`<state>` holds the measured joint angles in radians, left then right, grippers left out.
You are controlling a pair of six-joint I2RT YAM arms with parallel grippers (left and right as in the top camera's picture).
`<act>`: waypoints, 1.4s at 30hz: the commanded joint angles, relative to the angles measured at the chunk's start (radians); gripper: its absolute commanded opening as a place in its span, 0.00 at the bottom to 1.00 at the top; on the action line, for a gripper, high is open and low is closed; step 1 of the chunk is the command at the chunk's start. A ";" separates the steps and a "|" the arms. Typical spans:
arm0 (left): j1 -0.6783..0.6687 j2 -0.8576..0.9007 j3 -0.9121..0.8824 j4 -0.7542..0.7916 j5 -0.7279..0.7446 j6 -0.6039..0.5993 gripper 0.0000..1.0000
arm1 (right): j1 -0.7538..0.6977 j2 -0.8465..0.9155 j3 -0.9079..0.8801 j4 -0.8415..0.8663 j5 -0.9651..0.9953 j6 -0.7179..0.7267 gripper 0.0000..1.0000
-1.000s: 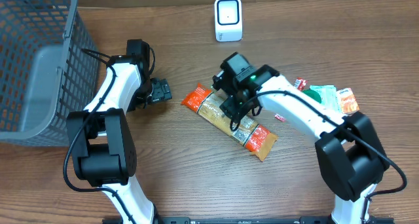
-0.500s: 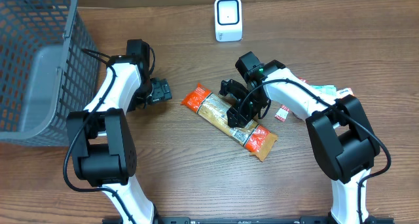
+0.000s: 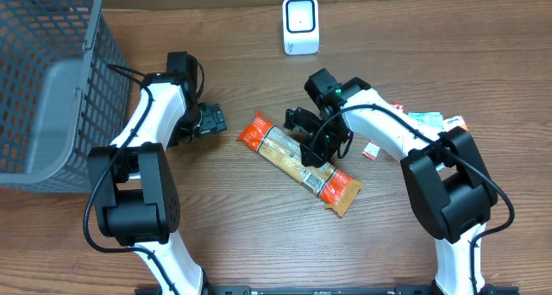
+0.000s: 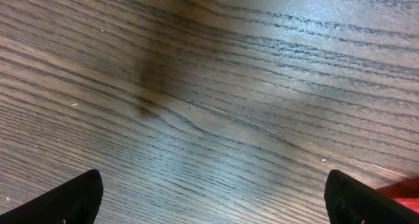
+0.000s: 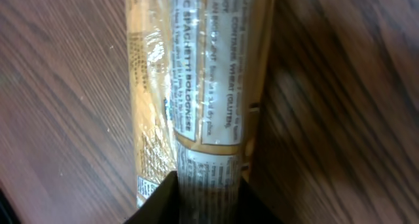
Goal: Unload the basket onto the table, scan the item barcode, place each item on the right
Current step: 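Lift the spaghetti pack with the right gripper toward the white scanner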
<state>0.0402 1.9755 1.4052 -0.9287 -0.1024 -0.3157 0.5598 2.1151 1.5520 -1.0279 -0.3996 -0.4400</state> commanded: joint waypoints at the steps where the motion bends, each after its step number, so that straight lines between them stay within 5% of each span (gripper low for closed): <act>1: 0.002 -0.001 0.010 -0.001 -0.012 -0.014 1.00 | 0.022 -0.034 0.062 -0.016 0.092 0.006 0.18; 12: 0.002 -0.001 0.010 -0.001 -0.012 -0.014 1.00 | 0.107 -0.190 0.068 0.010 0.475 0.095 0.04; 24: 0.002 -0.001 0.010 -0.001 -0.012 -0.014 1.00 | 0.152 -0.306 0.074 0.123 0.639 0.179 0.04; 36: 0.002 -0.001 0.010 -0.001 -0.012 -0.014 1.00 | 0.151 -0.307 0.428 -0.071 0.696 0.126 0.04; 42: 0.002 -0.001 0.010 -0.001 -0.012 -0.014 1.00 | 0.145 -0.294 0.462 -0.059 0.703 0.059 0.03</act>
<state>0.0402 1.9755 1.4052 -0.9287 -0.1024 -0.3157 0.7101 1.8606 1.9770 -1.1015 0.2657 -0.3305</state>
